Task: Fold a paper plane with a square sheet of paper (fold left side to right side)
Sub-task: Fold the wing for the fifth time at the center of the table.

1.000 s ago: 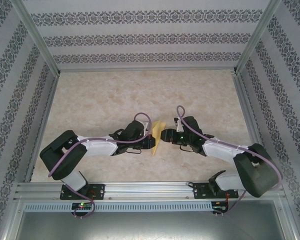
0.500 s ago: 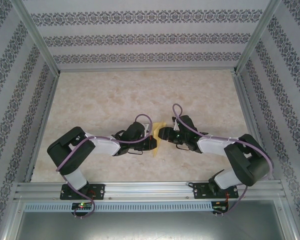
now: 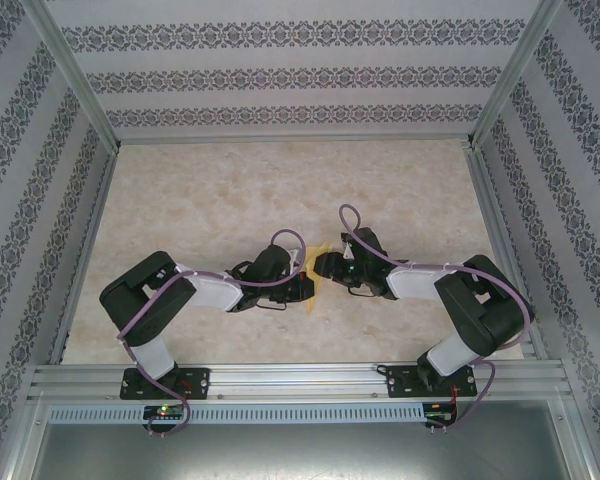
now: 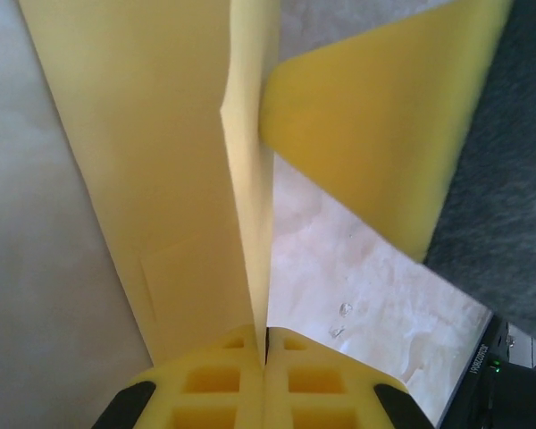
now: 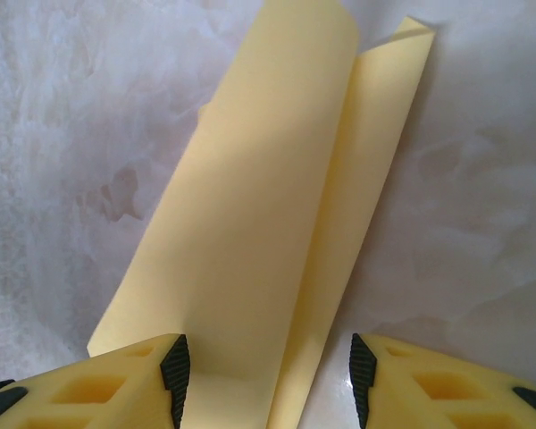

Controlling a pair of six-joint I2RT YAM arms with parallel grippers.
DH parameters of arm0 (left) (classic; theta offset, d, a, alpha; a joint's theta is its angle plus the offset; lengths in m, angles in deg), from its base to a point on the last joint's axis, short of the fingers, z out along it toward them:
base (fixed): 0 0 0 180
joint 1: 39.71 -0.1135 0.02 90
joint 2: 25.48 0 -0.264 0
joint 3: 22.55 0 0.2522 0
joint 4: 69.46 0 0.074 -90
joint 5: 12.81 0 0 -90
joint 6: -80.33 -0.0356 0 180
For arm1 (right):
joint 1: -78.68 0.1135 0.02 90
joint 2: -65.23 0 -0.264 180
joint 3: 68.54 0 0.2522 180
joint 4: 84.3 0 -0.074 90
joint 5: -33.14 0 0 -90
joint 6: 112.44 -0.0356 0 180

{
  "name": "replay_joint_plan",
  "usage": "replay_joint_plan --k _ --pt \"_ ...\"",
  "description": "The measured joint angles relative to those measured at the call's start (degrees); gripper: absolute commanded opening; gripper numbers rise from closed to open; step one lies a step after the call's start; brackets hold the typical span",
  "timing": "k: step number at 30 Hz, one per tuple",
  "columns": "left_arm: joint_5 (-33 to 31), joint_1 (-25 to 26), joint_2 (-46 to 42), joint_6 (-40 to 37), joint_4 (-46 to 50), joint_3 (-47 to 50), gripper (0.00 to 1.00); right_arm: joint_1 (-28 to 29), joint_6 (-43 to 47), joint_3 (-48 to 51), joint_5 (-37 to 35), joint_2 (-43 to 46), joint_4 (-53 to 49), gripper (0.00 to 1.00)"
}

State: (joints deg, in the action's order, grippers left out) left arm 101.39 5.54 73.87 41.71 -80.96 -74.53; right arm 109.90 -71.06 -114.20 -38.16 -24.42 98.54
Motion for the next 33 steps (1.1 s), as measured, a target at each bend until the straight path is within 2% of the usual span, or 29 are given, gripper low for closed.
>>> replay_joint_plan --k 10,13,17,22,33 --pt "0.7 0.0 0.4 0.2 -0.8 0.0 0.17 0.2 -0.6 -2.1 -0.7 -1.0 -3.4 0.49" --pt "0.8 0.0 0.4 0.2 -0.8 0.0 0.22 0.2 -0.6 -2.7 -0.7 -1.3 -4.2 0.49" --pt "0.5 0.0 -0.6 0.0 -0.7 0.1 0.38 0.2 -0.6 -3.0 -0.8 -1.4 -4.7 0.49" --pt "-0.3 -0.9 -4.9 -0.5 0.6 0.6 0.47 0.2 -0.6 -3.0 -0.9 -1.4 -4.9 0.48" --pt "0.3 -7.3 -8.3 -0.5 2.7 1.2 0.46 0.2 -0.6 -3.6 -0.9 -1.6 -5.7 0.48"
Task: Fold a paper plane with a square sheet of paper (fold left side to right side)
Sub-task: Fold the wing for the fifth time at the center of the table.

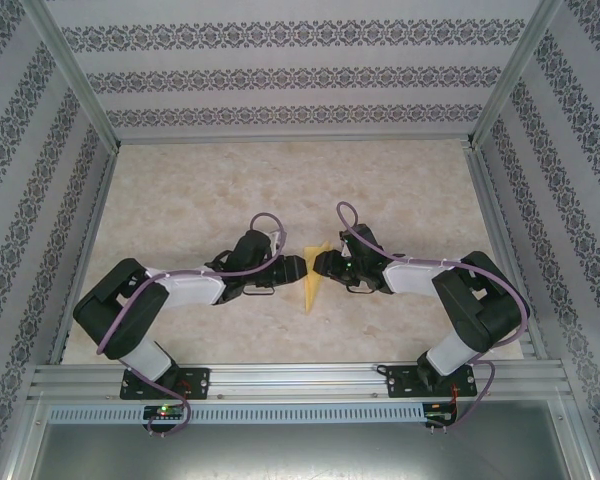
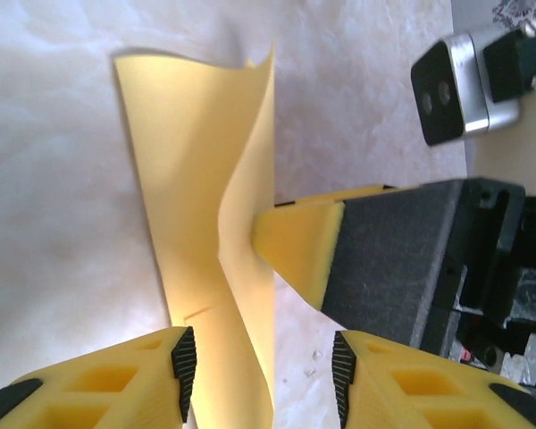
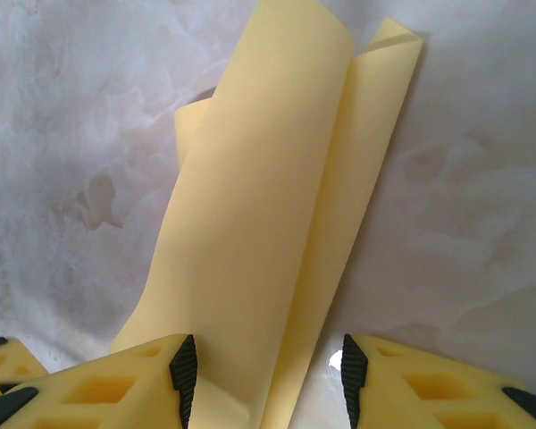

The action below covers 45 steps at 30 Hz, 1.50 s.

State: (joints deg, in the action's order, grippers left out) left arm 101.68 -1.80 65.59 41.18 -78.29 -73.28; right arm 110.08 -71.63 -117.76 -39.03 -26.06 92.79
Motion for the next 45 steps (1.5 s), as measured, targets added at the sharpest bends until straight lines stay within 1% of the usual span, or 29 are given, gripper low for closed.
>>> replay_joint_plan --k 5,14,20,23,28,30,33,37,39,41,43,45 --pt "1.4 -0.5 0.9 0.0 0.1 -0.3 0.44 0.0 0.0 -0.1 0.0 0.0 -0.2 0.48" --pt "3.9 -0.5 5.6 0.0 -0.2 -2.3 0.40 0.0 0.0 -0.4 0.0 -0.1 -0.8 0.48" --pt "5.6 -0.5 8.3 0.3 -0.9 -3.7 0.34 0.0 0.1 -0.6 0.0 -0.2 -1.0 0.48" --pt "6.0 -0.5 9.4 0.7 -1.6 -4.2 0.25 0.0 0.1 -0.9 0.0 -0.3 -1.4 0.48" --pt "6.6 -0.5 10.2 0.6 -2.3 -4.6 0.06 0.0 0.6 -1.1 0.0 -0.4 -1.9 0.49" --pt "6.6 -0.5 10.2 0.5 -2.2 -4.8 0.03 0.0 0.9 -1.1 0.2 -0.3 -1.8 0.50" --pt "6.6 -0.7 10.2 0.2 -2.1 -5.2 0.01 -0.2 1.6 -1.1 0.6 0.3 -1.9 0.56" --pt "6.6 -1.1 10.2 -0.1 -2.1 -5.6 0.00 -2.3 2.6 -1.1 1.9 2.8 -2.2 0.65" --pt "6.6 -1.3 10.2 -0.2 -2.1 -5.6 0.00 -3.8 2.9 -1.2 2.4 4.2 -2.1 0.73" --pt "6.6 -1.3 10.2 -0.3 -2.1 -5.6 0.00 -4.9 2.9 -1.6 2.6 4.9 -2.4 0.82" --pt "6.6 -1.3 10.2 -0.4 -2.1 -5.6 0.00 -5.0 2.7 -2.7 2.5 4.7 -3.3 0.97" --pt "6.6 -1.3 10.2 -0.5 -2.1 -5.6 0.00 -5.0 2.9 -4.2 2.6 4.3 -4.0 0.98"
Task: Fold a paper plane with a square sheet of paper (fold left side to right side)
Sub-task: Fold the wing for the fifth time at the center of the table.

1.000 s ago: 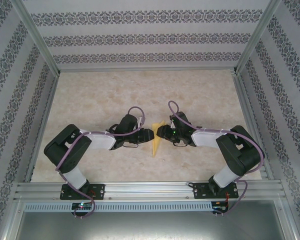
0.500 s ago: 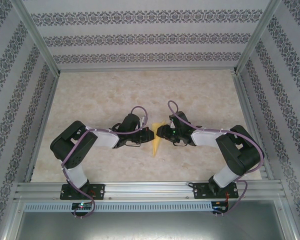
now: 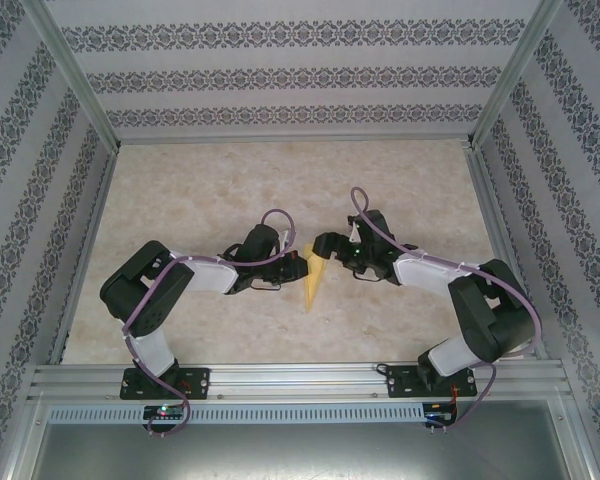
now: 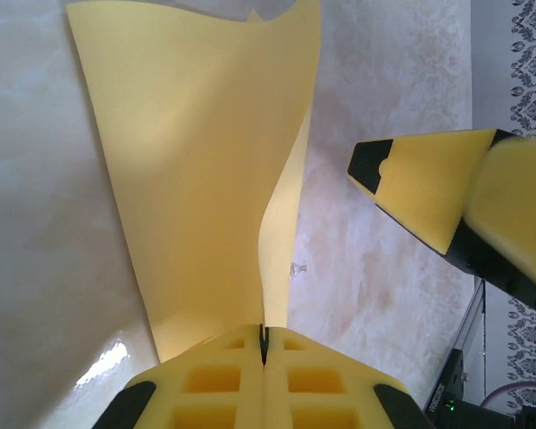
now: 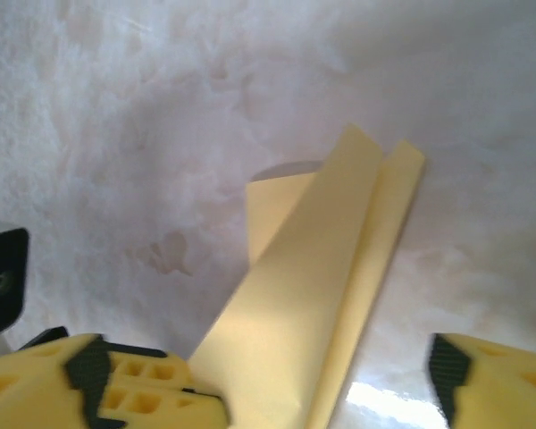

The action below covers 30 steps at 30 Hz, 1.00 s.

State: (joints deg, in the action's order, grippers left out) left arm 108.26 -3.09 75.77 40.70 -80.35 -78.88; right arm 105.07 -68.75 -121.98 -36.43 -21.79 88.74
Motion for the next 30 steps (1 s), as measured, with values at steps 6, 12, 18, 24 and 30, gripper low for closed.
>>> replay_joint_plan --k 6,12,18,24,30 --pt "0.0 0.0 0.0 0.0 0.0 0.0 0.00 0.0 -0.2 -3.9 0.0 -3.1 -0.2 0.98" --pt "0.0 0.0 0.0 0.0 0.0 0.0 0.00 0.1 -0.5 -6.5 0.0 -6.7 -0.7 0.98" --pt "0.0 0.0 0.0 0.0 0.0 0.0 0.00 0.8 -0.5 -8.0 0.0 -9.0 -0.9 0.98" --pt "0.0 0.0 0.0 -0.1 0.0 0.0 0.00 0.9 -0.5 -8.6 0.2 -10.7 -0.7 0.98" --pt "0.0 0.0 0.0 -0.2 0.0 0.0 0.00 1.5 -0.5 -9.3 0.2 -12.3 -0.6 0.98"
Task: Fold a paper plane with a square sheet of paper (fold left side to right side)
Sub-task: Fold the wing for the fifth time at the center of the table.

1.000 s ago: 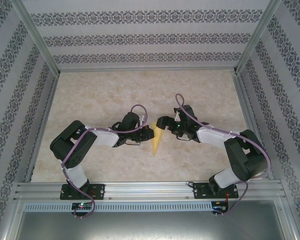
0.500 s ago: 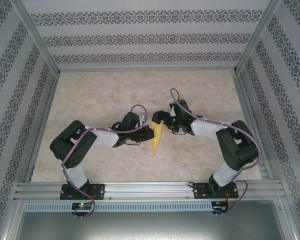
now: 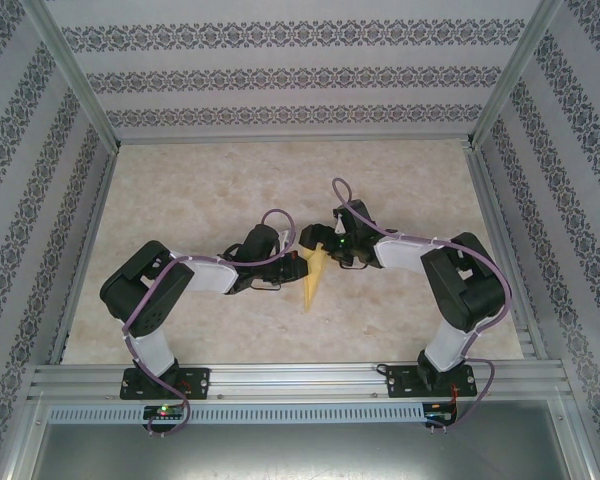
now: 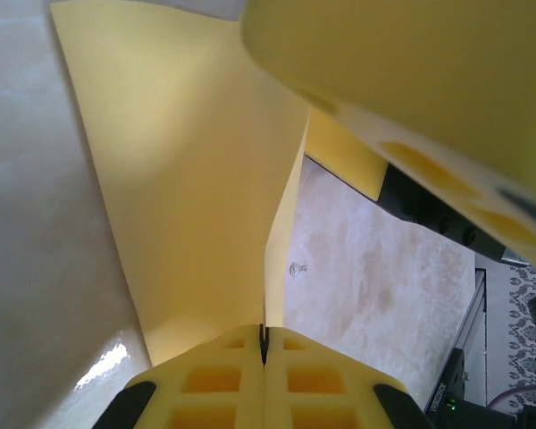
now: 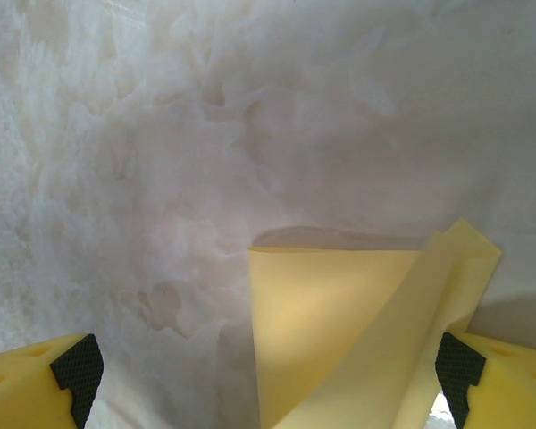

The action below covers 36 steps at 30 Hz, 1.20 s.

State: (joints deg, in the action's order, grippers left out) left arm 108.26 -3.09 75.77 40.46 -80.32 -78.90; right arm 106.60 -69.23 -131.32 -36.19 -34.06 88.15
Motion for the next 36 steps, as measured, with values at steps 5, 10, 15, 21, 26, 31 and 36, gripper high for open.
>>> replay_joint_plan --k 5,10,15,21,26,31,36 --pt "0.0 0.0 0.0 -0.2 0.0 0.0 0.00 0.1 0.0 0.0 0.0 0.0 0.0 0.98" --pt "0.0 0.0 0.0 -0.2 0.0 0.0 0.00 0.1 0.0 0.0 0.0 0.1 -0.1 0.98" --pt "0.0 0.0 0.0 -0.3 0.0 0.0 0.00 0.1 0.1 -0.5 0.0 0.4 -0.9 0.98" --pt "0.0 0.0 0.0 -0.4 0.2 0.0 0.00 0.7 0.1 -1.7 0.0 0.4 -0.9 0.98" --pt "0.0 0.0 0.0 -0.6 0.2 0.0 0.00 0.7 0.0 -1.9 0.0 0.0 -0.9 0.98" --pt "-0.1 -0.1 0.0 -0.6 0.3 0.0 0.00 0.7 0.0 -1.9 0.0 -1.5 -0.9 0.98" --pt "-0.6 -0.9 0.0 -1.4 1.3 0.0 0.00 0.7 0.2 -2.7 0.0 -2.0 -1.6 0.98"
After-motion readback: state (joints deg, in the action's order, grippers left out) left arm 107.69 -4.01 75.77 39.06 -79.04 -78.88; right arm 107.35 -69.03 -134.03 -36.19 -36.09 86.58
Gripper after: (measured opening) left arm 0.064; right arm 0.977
